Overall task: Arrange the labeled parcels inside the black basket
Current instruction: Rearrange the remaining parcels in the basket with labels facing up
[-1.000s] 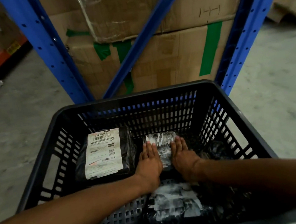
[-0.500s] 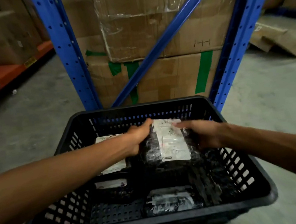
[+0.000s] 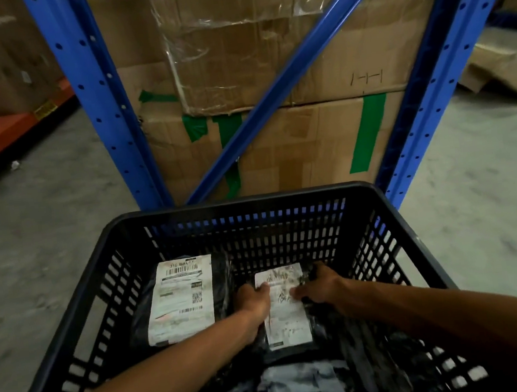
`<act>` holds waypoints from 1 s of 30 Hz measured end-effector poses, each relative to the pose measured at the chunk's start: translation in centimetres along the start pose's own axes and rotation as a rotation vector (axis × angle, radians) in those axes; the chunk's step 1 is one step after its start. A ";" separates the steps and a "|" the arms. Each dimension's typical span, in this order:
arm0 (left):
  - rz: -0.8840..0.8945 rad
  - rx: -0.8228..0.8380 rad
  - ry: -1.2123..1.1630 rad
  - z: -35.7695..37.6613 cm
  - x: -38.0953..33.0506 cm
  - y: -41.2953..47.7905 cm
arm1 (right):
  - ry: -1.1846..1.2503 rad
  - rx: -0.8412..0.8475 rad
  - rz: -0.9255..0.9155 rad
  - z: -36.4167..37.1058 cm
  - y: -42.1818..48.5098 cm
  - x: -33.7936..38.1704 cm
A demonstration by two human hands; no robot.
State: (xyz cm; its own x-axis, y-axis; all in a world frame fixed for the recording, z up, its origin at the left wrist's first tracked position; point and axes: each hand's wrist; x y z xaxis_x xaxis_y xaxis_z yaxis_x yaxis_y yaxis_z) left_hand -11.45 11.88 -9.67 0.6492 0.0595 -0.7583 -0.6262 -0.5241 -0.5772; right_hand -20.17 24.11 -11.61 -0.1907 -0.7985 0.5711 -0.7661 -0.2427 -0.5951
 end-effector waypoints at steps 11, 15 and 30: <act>0.184 0.246 0.345 -2.4 0.1 -1.9 | -1.097 0.048 -0.243 -0.6 -5.1 3.2; 0.373 0.643 0.839 -6.0 1.1 -6.4 | -1.197 0.264 -0.480 -3.3 -12.3 2.5; 0.262 0.900 0.683 -9.1 1.5 -8.6 | -0.913 0.492 -0.595 -4.8 -14.5 -1.5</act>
State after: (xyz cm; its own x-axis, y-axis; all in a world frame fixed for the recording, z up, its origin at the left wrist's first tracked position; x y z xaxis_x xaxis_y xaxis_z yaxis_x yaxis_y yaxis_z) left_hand -1.23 8.77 -3.08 0.3802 -0.5764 -0.7234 -0.6786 0.3577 -0.6416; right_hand -11.70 31.51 -1.13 0.7730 -0.5379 0.3364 -0.2315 -0.7328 -0.6398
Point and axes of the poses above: each hand's wrist, its own y-axis towards the middle knuckle, its own z-axis out of the palm, x = y × z, and after that the axes turned 15 degrees about -y, right-handed
